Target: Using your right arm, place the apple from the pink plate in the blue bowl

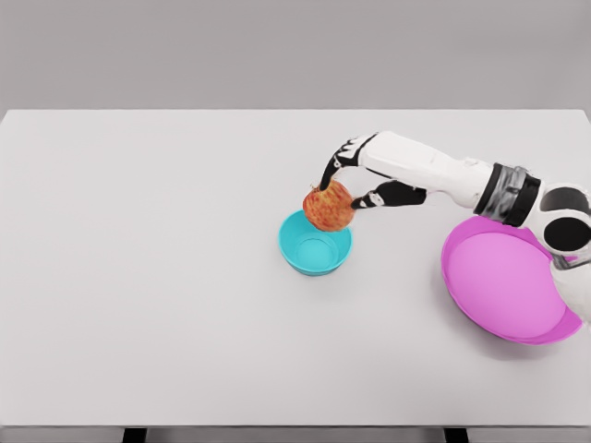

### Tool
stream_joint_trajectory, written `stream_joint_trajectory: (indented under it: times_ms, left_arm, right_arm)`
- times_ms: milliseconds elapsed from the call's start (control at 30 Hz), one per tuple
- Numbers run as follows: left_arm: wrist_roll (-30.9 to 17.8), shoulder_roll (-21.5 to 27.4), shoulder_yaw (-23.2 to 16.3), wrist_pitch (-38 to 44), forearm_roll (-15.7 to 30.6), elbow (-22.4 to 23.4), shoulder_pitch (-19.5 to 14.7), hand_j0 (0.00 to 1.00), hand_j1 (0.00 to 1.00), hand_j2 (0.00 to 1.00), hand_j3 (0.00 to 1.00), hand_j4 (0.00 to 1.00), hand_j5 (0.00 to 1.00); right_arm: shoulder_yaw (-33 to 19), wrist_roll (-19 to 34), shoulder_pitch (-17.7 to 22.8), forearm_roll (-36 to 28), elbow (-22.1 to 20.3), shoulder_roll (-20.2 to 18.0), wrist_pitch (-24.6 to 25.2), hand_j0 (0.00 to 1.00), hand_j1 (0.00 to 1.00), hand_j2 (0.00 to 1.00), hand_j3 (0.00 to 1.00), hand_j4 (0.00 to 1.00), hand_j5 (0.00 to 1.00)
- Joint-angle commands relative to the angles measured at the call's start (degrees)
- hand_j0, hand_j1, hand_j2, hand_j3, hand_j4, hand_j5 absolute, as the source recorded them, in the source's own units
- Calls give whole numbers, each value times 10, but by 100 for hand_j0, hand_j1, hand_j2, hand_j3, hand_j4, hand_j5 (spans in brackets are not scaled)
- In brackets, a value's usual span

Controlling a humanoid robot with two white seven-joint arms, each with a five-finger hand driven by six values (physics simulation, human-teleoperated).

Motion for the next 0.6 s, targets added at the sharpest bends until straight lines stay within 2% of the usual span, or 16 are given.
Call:
stream_joint_trajectory:
  times_ms: [0, 33, 100, 233, 267, 300, 333, 400, 433, 467, 567]
  left_arm:
    - [0, 0, 0, 0, 1, 0, 0, 100, 100, 100, 100, 100, 100]
    - [0, 0, 0, 0, 1, 0, -1, 100, 100, 100, 100, 100, 100]
    - [0, 0, 0, 0, 1, 0, -1, 100, 100, 100, 100, 100, 100]
    - [0, 0, 0, 0, 1, 0, -1, 100, 100, 100, 100, 100, 100]
    - [0, 0, 0, 0, 1, 0, 0, 100, 100, 100, 100, 100, 100]
    - [0, 0, 0, 0, 1, 0, 0, 100, 100, 100, 100, 100, 100]
    - [0, 0, 0, 0, 1, 0, 0, 100, 100, 100, 100, 100, 100]
    - [0, 0, 0, 0, 1, 0, -1, 100, 100, 100, 100, 100, 100]
    - [0, 0, -1, 0, 1, -2, -1, 100, 100, 100, 100, 100, 100]
    - [0, 0, 0, -1, 2, -1, -1, 100, 100, 100, 100, 100, 100]
    - [0, 0, 0, -1, 2, -1, -4, 100, 100, 100, 100, 100, 100]
  right_arm:
    - [19, 0, 1, 3, 0, 21, 11, 60, 60, 60, 60, 60, 60]
    - [18, 0, 3, 8, 0, 24, 14, 90, 90, 90, 90, 90, 90]
    - [12, 0, 4, 23, -2, 17, 18, 100, 100, 100, 100, 100, 100]
    - [-20, 0, 10, 23, -5, 15, 18, 100, 100, 100, 100, 100, 100]
    - [-32, 0, 10, 23, -6, -5, 19, 100, 100, 100, 100, 100, 100]
    - [-45, 0, 11, 23, -11, -42, 18, 100, 100, 100, 100, 100, 100]
    - [-53, 0, 20, 23, -12, -57, 12, 100, 100, 100, 100, 100, 100]
    - [-88, 0, 65, 23, -14, -113, -12, 100, 100, 100, 100, 100, 100]
    - [-123, 0, 95, 22, -14, -129, -30, 100, 100, 100, 100, 100, 100]
    - [-147, 0, 112, 22, -13, -131, -43, 100, 100, 100, 100, 100, 100]
    - [-146, 0, 108, 22, -14, -126, -39, 100, 100, 100, 100, 100, 100]
